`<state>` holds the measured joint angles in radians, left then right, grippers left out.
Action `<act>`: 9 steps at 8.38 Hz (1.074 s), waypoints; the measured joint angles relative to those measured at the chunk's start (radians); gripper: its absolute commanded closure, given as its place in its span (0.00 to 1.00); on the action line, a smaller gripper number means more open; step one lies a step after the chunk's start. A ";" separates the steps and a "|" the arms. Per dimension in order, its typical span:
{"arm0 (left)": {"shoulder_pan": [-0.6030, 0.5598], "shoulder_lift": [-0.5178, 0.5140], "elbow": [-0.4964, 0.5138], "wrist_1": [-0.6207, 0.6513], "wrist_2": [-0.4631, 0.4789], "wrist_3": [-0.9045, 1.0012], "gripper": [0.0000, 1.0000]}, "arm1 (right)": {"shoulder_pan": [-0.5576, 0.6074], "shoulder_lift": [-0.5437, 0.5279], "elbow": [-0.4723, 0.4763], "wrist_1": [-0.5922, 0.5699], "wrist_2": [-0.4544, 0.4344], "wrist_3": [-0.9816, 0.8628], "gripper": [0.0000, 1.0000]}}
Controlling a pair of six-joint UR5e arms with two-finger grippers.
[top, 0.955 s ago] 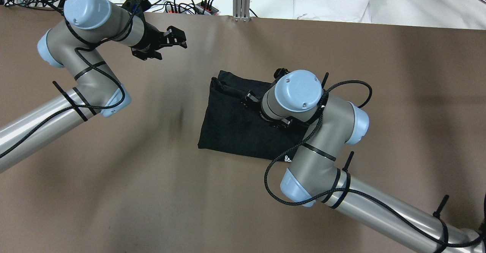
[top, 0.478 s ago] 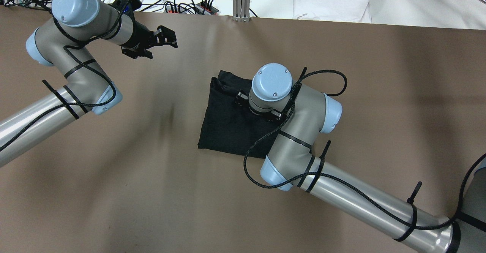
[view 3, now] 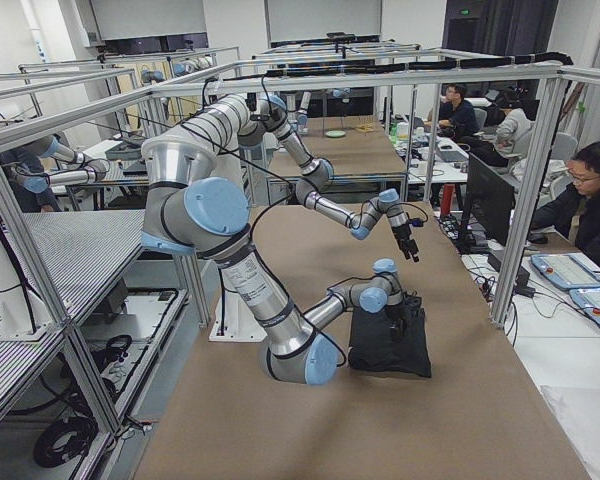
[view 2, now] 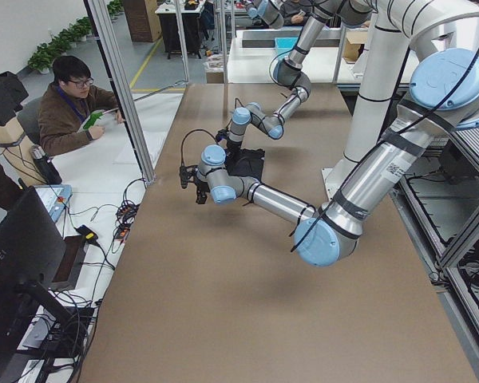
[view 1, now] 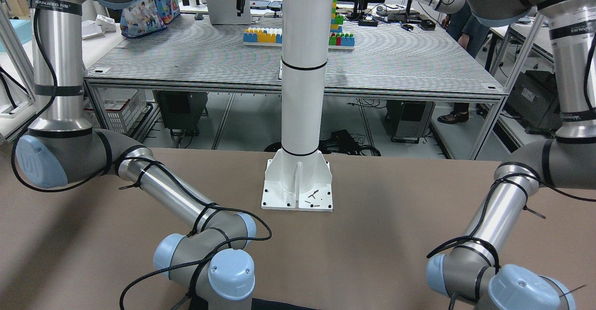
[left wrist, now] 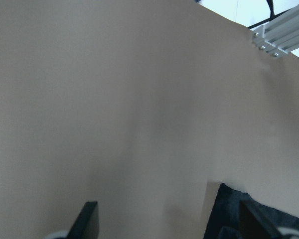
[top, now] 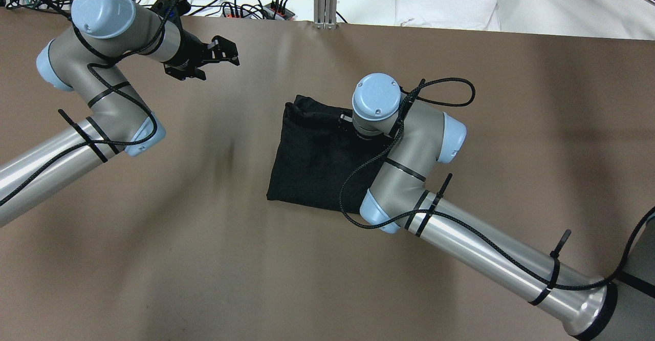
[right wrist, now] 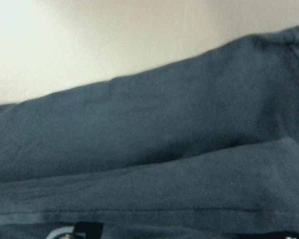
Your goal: Fold clothes
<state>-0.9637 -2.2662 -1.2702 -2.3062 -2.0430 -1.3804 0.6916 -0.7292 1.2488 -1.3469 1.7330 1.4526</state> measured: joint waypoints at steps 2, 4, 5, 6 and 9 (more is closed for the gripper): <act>0.001 -0.002 0.000 -0.001 0.001 -0.004 0.00 | 0.053 0.000 -0.029 0.008 -0.019 -0.095 0.06; 0.002 -0.006 0.000 -0.001 0.000 -0.008 0.00 | 0.104 -0.001 -0.057 0.011 -0.020 -0.175 0.06; 0.002 -0.008 0.000 -0.001 -0.001 -0.010 0.00 | 0.123 0.000 -0.062 0.012 -0.017 -0.203 0.06; 0.002 -0.010 0.000 0.000 -0.002 -0.010 0.00 | 0.132 0.002 -0.062 0.012 -0.013 -0.222 0.06; -0.064 -0.001 -0.017 0.007 -0.036 0.032 0.00 | 0.190 0.003 -0.035 0.001 0.097 -0.307 0.06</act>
<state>-1.0277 -2.2670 -1.2873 -2.2994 -2.0790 -1.3485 0.8820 -0.7266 1.2134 -1.3460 1.8302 1.1453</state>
